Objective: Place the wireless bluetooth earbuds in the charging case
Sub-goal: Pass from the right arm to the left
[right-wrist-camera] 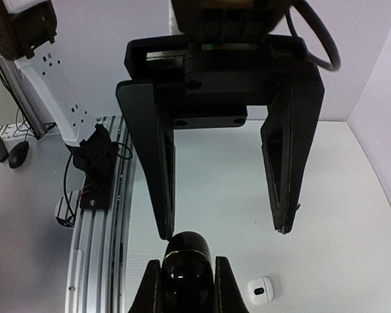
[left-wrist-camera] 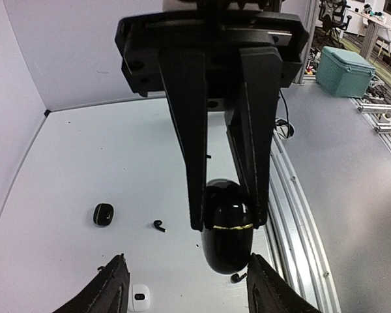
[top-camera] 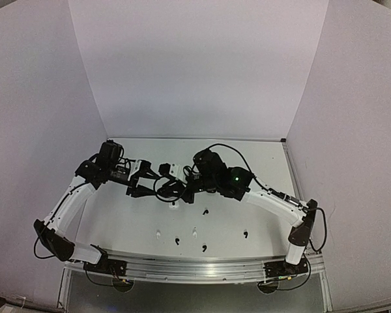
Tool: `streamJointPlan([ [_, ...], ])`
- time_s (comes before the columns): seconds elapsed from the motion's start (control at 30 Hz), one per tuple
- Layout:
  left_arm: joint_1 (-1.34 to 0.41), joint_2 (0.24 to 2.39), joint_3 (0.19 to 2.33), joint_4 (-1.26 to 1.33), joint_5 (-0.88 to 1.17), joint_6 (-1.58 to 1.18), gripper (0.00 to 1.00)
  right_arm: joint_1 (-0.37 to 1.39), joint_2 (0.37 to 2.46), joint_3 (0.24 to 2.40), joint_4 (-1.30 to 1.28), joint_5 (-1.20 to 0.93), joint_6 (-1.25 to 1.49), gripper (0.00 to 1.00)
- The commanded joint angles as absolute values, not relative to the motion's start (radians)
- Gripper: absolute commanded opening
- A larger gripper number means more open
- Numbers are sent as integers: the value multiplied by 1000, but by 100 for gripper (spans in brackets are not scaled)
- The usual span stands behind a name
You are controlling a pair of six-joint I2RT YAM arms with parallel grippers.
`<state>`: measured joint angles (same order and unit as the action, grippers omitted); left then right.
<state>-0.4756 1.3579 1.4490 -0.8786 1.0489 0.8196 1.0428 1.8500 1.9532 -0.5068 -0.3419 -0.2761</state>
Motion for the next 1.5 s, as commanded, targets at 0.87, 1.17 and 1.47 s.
streamJointPlan([
  [0.87,-507,1370,1478,-930,1001,935,37,1058,1925,2103,-533,-300,-381,0],
  [1.17,-506,1362,1466,-928,1013,935,36,1058,1936,2108,-535,-284,-370,0],
  [1.47,-507,1359,1459,-923,1020,934,32,1057,1950,2122,-535,-278,-362,0],
])
